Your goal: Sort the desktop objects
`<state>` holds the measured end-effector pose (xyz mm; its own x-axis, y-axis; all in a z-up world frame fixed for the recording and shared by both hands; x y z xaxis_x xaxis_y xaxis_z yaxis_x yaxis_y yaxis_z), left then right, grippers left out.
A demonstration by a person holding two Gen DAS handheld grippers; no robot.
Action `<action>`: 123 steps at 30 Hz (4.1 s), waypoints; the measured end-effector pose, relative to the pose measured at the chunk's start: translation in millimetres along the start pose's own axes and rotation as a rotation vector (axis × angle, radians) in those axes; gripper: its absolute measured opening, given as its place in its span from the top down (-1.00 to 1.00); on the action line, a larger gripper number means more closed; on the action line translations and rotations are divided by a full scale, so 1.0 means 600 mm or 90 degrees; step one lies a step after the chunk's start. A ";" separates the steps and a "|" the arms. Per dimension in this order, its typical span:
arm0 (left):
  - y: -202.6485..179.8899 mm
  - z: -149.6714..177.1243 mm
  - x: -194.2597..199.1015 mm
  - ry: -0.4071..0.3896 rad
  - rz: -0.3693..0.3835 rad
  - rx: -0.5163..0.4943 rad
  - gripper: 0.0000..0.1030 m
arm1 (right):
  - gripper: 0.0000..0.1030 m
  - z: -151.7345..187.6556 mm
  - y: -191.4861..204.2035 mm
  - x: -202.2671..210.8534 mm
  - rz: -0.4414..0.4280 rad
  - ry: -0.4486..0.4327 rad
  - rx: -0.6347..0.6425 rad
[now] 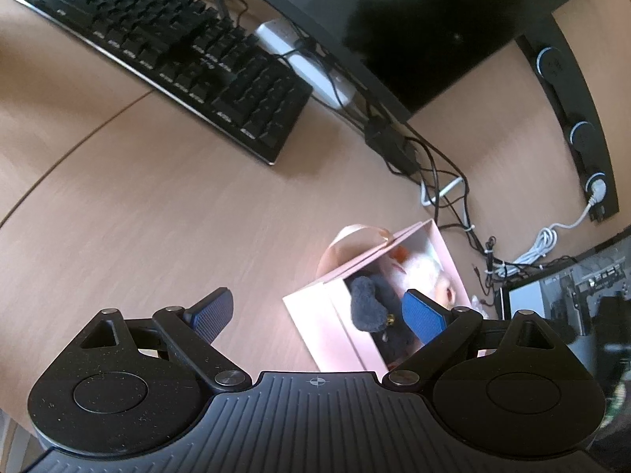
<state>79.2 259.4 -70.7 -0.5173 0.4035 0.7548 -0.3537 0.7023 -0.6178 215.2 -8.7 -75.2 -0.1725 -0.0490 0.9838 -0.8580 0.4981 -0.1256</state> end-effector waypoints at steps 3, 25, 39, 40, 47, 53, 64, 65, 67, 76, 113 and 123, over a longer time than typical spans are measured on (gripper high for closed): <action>-0.009 0.000 -0.001 0.000 -0.001 -0.009 -0.86 | -0.51 0.000 0.000 -0.027 0.031 0.005 0.006; -0.231 -0.035 -0.120 0.097 -0.027 -0.259 -0.56 | -0.43 0.006 0.003 -0.069 0.003 -0.032 -0.092; -0.247 -0.029 -0.260 0.208 -0.159 -0.365 -0.70 | -0.65 0.004 -0.018 -0.069 -0.034 -0.039 -0.093; -0.249 -0.029 -0.264 0.210 -0.160 -0.371 -0.76 | -0.65 0.002 -0.016 -0.070 -0.033 -0.041 -0.088; -0.276 -0.025 -0.253 0.172 -0.149 -0.416 -0.40 | -0.28 0.008 0.014 -0.038 0.032 -0.063 -0.013; -0.272 -0.015 -0.255 0.173 -0.154 -0.453 -0.32 | -0.27 0.015 0.037 -0.034 0.088 -0.056 0.031; -0.331 -0.052 -0.231 0.198 -0.128 -0.475 -0.80 | -0.52 0.031 -0.003 -0.007 -0.087 -0.040 -0.085; -0.335 -0.051 -0.248 0.207 -0.149 -0.491 -0.80 | -0.52 0.028 -0.002 -0.010 -0.085 -0.034 -0.082; -0.335 -0.055 -0.284 0.235 -0.182 -0.507 -0.80 | -0.52 0.027 0.000 -0.017 -0.086 -0.026 -0.081; -0.303 -0.050 -0.322 0.256 -0.177 -0.528 -0.75 | -0.56 0.032 0.003 -0.031 -0.050 -0.025 -0.050; -0.265 -0.049 -0.177 0.114 -0.100 -0.476 -0.79 | -0.58 0.080 0.021 0.051 0.005 -0.081 -0.062; -0.244 -0.005 -0.108 0.136 -0.176 -0.578 -0.53 | -0.03 0.067 -0.005 0.091 -0.169 -0.160 -0.185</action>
<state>166.8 132.0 -28.3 -0.3215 0.1912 0.9274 0.3404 0.9373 -0.0752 188.8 -47.6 -26.1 -0.1083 -0.3984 0.9108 -0.7239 0.6596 0.2025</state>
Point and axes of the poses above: each gripper's, at about its wrist camera, not at the fingertips, and x roughly against the way its jaws point, y to its left, z to its underside, the point moved 4 cm from there along -x, roughly the way its jaws point, and after that the axes turned 14 degrees about y, right-handed, at the moved point
